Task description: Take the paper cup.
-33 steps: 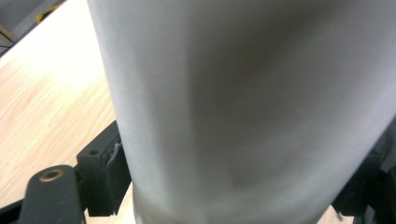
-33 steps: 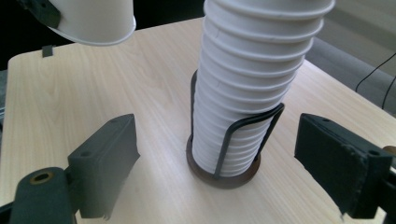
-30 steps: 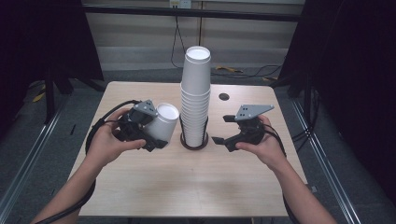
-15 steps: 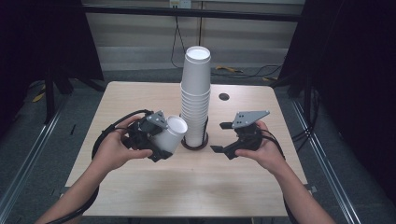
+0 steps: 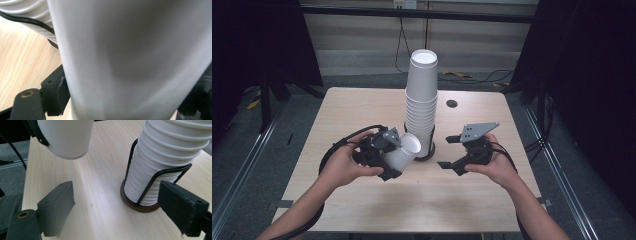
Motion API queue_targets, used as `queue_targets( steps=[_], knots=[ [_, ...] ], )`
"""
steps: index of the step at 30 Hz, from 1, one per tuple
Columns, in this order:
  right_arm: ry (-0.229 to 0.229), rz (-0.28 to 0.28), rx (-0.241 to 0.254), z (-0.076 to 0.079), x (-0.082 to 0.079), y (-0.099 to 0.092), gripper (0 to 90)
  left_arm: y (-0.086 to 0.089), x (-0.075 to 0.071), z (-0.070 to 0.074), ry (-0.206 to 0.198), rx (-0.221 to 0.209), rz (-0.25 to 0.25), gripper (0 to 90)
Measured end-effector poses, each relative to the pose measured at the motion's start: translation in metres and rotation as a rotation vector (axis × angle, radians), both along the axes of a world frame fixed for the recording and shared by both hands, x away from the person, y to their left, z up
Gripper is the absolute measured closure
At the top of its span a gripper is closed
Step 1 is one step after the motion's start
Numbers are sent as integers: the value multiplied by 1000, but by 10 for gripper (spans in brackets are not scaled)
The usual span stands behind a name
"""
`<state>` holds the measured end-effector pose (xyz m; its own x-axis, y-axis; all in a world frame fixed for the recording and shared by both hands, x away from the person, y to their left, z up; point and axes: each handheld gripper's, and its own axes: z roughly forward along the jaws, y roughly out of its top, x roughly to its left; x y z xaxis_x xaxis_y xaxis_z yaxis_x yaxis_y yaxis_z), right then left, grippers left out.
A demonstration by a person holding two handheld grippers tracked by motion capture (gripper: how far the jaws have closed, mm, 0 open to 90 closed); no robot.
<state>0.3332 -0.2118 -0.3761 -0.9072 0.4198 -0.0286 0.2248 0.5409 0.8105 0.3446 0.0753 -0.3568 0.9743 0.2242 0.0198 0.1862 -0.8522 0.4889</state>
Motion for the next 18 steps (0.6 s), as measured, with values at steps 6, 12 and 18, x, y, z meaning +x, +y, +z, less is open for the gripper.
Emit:
queue_targets(
  steps=[6, 12, 18],
  knots=[
    [4, 46, -6, 0, -5, 3, 137, -11, -4, -5, 10, 27, -19, 172],
    [-3, 70, -17, -1, -8, 6, 138, -21, -6, -10, 14, 27, -42, 172],
    [3, 84, -16, -2, -8, 6, 138, -32, -9, -12, 6, 45, -75, 172]
  ],
)
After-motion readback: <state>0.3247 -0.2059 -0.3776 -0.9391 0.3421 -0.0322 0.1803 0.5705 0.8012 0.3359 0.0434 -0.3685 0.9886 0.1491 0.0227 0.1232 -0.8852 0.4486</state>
